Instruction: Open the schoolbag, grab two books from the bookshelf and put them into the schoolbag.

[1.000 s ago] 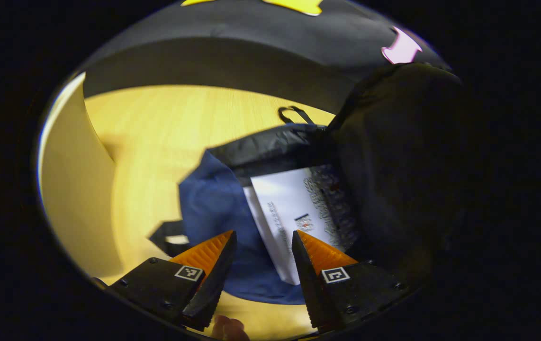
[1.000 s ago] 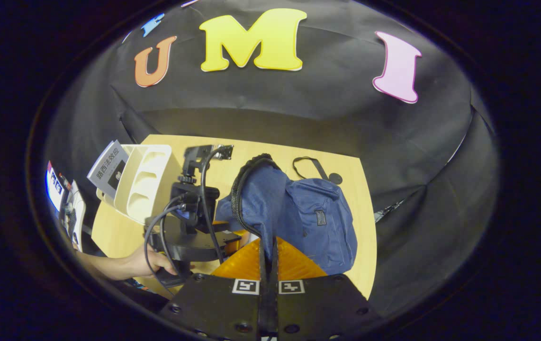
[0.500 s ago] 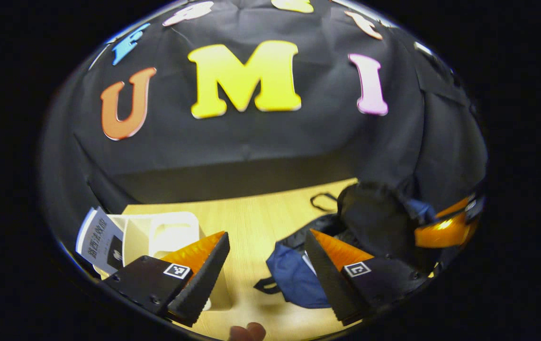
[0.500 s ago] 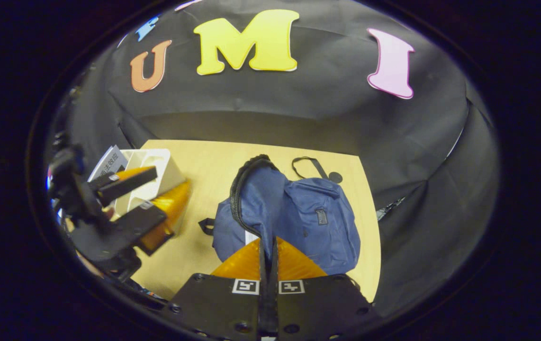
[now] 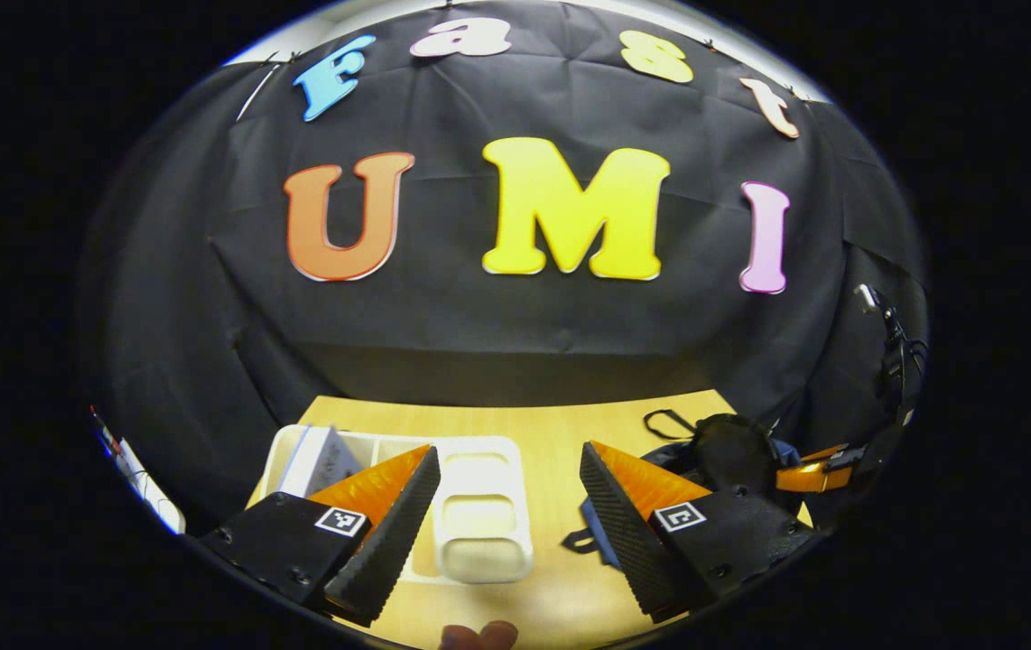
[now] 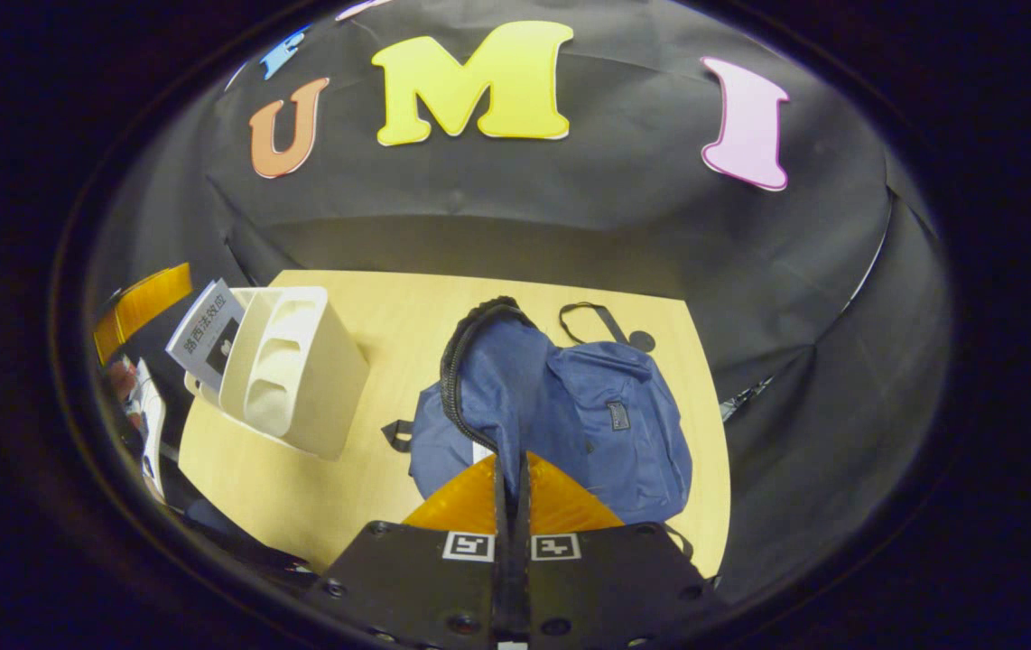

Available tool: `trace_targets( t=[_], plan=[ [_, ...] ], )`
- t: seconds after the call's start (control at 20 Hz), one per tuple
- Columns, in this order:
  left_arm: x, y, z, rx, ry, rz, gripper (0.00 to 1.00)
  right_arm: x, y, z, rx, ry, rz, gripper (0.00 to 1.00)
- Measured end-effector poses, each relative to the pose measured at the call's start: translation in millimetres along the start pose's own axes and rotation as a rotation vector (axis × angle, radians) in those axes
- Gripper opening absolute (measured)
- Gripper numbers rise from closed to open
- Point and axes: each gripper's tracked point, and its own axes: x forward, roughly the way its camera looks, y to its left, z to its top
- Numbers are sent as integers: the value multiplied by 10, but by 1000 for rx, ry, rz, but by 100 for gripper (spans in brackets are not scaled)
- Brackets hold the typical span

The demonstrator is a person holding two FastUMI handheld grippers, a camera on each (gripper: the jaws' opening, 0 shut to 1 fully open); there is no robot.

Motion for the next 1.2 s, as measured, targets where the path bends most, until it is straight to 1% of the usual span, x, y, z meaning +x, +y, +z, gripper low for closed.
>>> trace_targets(
  t=[0.1, 0.25, 0.4, 0.45, 0.6, 0.75, 0.9, 1.05, 1.1, 1.15, 1.2],
  plan=[
    [-131, 418, 41, 9, 24, 47, 100, 4, 6, 1, 5, -4, -3, 0],
    [-233, 887, 241, 18, 14, 93, 99, 10, 30, -7, 9, -3, -5, 0],
    [-208, 1216, 303, 23, 44, 93, 99, 3, 68, -29, 0, -2, -9, 0],
    [-181, 1326, 279, 7, 75, 91, 99, -15, 69, -33, -5, -3, -13, 0],
    [-123, 1449, 66, -46, 193, 64, 99, -37, 30, -53, 7, -4, -22, 0],
    [-45, 1476, -166, -93, 360, 12, 100, -69, -17, -70, 19, -2, -30, 0],
    [36, 1519, -352, -165, 481, -23, 100, -87, -61, -96, 19, 3, -36, 0],
    [204, 1630, -573, -158, 602, -38, 100, -107, -91, -102, 29, 5, -40, 0],
    [247, 1648, -663, -167, 648, -39, 100, -119, -101, -112, 31, 7, -41, 3],
    [288, 1654, -733, -174, 695, -42, 100, -121, -112, -114, 31, 7, -43, 0],
    [322, 1670, -806, -169, 739, -45, 100, -131, -120, -127, 34, 8, -44, 0]
  ],
)
